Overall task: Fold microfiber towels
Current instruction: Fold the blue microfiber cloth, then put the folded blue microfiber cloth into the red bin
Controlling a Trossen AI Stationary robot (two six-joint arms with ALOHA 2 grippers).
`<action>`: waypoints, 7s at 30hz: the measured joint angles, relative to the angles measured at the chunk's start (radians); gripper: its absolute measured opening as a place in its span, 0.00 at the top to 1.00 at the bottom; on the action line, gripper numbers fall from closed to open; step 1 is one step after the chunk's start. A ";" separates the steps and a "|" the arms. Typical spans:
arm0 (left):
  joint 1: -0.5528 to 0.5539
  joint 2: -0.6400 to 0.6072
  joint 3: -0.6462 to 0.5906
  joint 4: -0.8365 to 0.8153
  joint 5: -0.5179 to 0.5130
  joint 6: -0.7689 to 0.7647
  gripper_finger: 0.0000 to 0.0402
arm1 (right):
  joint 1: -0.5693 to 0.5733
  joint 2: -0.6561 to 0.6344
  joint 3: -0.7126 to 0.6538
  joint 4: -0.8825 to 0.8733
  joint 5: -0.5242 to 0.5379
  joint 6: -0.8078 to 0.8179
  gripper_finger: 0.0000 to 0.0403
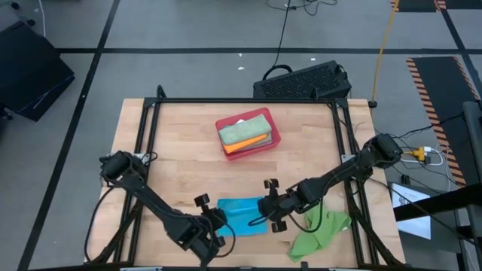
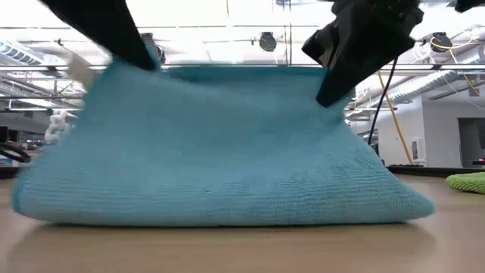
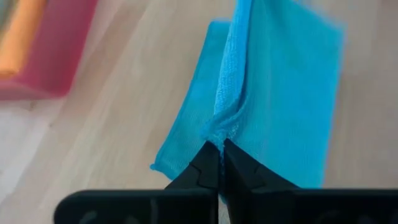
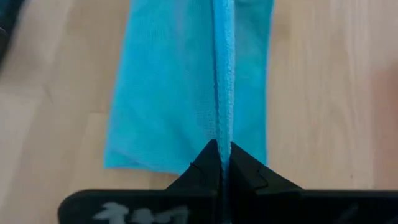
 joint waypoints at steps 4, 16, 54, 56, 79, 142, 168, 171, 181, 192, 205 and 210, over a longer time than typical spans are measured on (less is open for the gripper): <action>0.025 0.002 -0.055 0.050 0.017 -0.001 0.97 | -0.016 0.000 -0.016 0.000 0.023 0.000 1.00; 0.061 0.002 -0.165 0.157 0.076 -0.016 0.96 | -0.082 0.000 -0.116 0.122 -0.013 -0.028 0.97; 0.068 -0.057 -0.245 0.246 -0.029 0.068 0.65 | -0.094 0.005 -0.414 0.858 -0.058 -0.191 0.82; 0.067 -0.056 -0.290 0.281 -0.048 0.071 0.70 | -0.101 0.005 -0.470 0.942 -0.061 -0.194 0.86; 0.190 -0.241 -0.501 0.610 0.013 0.318 0.94 | -0.137 0.035 -0.637 1.334 -0.031 -0.140 0.99; -0.106 0.055 -0.498 0.978 -0.009 0.411 0.26 | 0.135 0.158 -0.578 1.198 0.071 -0.294 0.47; -0.069 0.064 -0.498 0.857 0.002 0.352 0.88 | 0.100 0.205 -0.577 1.223 0.073 -0.315 0.98; -0.069 0.064 -0.498 0.852 0.000 0.357 0.94 | 0.100 0.205 -0.577 1.223 0.073 -0.314 0.98; -0.068 0.064 -0.501 0.841 -0.020 0.346 0.71 | 0.102 0.207 -0.580 1.263 0.055 -0.285 0.77; -0.068 0.064 -0.556 0.941 -0.016 0.349 0.82 | 0.090 0.207 -0.580 1.297 0.043 -0.313 0.73; 0.002 -0.113 -0.573 0.966 0.040 0.563 0.96 | -0.038 0.052 -0.589 1.173 -0.111 -0.326 0.98; 0.089 -0.243 -0.574 0.892 0.054 0.695 0.97 | -0.112 -0.164 -0.591 0.986 -0.094 -0.390 0.98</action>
